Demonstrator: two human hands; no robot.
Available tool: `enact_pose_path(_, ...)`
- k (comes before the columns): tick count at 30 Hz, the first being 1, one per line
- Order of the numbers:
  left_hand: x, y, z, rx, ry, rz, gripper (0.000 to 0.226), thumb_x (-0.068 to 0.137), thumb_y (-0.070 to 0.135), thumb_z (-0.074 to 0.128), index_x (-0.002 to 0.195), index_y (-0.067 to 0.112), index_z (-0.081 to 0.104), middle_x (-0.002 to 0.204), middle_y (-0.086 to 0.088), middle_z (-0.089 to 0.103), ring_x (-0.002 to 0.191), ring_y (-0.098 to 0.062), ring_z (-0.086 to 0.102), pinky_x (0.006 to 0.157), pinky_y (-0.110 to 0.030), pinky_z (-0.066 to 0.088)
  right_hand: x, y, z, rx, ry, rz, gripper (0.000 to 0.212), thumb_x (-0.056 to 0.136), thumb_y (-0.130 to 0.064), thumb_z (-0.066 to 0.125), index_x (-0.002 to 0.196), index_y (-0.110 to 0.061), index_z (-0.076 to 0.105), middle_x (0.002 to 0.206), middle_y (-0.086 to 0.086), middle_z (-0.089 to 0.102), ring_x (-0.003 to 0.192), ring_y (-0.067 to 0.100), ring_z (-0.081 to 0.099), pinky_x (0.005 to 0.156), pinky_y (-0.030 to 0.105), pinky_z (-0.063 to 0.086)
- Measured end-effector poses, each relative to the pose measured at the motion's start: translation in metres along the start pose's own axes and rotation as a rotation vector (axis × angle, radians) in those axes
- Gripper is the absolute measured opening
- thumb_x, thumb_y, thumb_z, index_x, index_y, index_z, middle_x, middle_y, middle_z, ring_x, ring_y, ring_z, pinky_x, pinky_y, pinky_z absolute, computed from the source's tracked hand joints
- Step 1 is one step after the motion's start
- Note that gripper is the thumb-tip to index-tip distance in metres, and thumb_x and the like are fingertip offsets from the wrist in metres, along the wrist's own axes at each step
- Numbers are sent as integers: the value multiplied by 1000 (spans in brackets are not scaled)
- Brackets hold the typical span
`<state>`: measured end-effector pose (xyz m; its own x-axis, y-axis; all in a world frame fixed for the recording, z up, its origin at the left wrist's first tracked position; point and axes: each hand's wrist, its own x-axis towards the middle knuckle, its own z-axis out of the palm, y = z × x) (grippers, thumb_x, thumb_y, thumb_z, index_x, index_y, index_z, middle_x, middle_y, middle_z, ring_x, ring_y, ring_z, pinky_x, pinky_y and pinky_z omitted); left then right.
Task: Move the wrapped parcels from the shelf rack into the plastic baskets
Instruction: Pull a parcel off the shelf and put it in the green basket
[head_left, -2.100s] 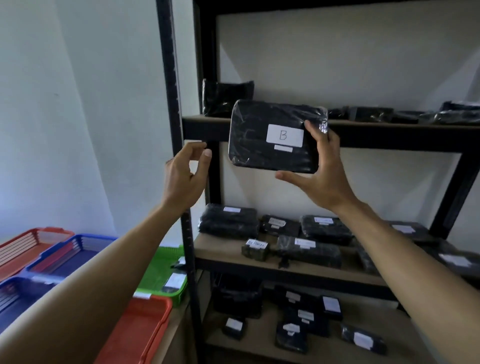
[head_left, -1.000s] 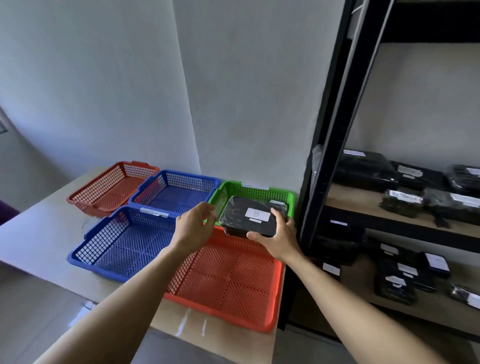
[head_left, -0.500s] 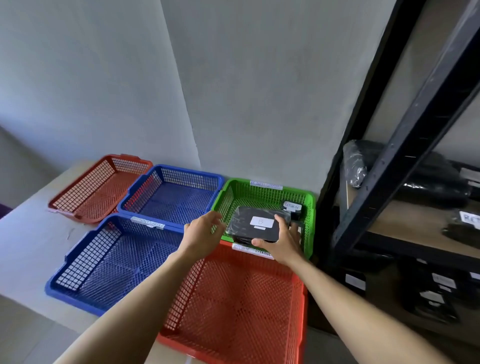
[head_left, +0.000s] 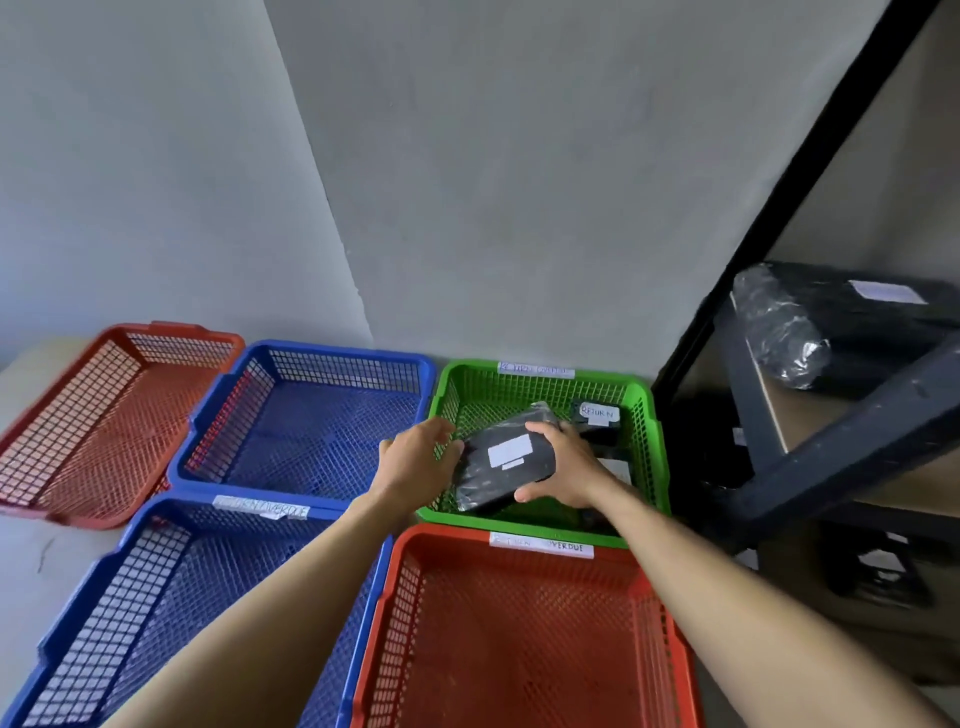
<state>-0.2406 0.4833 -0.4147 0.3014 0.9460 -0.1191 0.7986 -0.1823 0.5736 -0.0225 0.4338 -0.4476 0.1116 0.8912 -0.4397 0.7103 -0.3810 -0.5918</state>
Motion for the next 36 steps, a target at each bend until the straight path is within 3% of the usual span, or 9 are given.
enact_pose_path(6, 21, -10, 18, 24, -49, 79, 22, 94, 36, 51, 111, 25, 61, 108, 11, 67, 105, -15, 59, 84, -31, 19, 16, 3, -1, -45, 3, 64, 101, 69, -30, 85, 150, -26, 26, 153, 8, 25, 144, 28, 18, 114, 52, 25)
enact_pose_path(13, 37, -14, 32, 90, -71, 131, 24, 93, 40, 50, 111, 27, 60, 110, 11, 66, 107, -14, 56, 97, -40, 25, 37, 5, 21, -122, 161, 121, 88, 77, -51, 73, 148, -29, 27, 154, 15, 19, 137, 38, 23, 110, 52, 27)
enact_pose_path(16, 38, -15, 34, 104, -96, 153, 28, 94, 39, 51, 117, 25, 58, 117, 10, 64, 112, -14, 55, 96, -39, 24, 49, 3, 30, -110, 215, 175, 84, 77, -59, 68, 145, -28, 29, 148, 14, 28, 131, 36, 29, 105, 49, 32)
enact_pose_path(22, 33, -19, 39, 135, -139, 167, 37, 94, 41, 51, 126, 22, 55, 126, 8, 60, 119, -15, 52, 100, -40, 23, 51, 5, 37, -254, 291, 218, 89, 84, -64, 58, 152, -25, 16, 160, 16, 4, 141, 38, 20, 111, 51, 26)
enact_pose_path(29, 25, -23, 37, 151, -139, 218, 36, 95, 40, 50, 126, 22, 54, 126, 6, 60, 118, -15, 53, 100, -41, 25, 34, 7, 25, -237, 286, 209, 67, 99, -34, 51, 154, -23, 14, 162, 11, -4, 147, 36, 7, 117, 50, 13)
enact_pose_path(36, -10, -4, 27, 159, -111, 210, 36, 94, 40, 52, 124, 22, 56, 128, 6, 58, 118, -16, 53, 102, -41, 25, -18, 7, 13, -214, 258, 80, 64, 98, -39, 51, 153, -20, 24, 162, 8, 7, 148, 28, 5, 119, 48, 10)
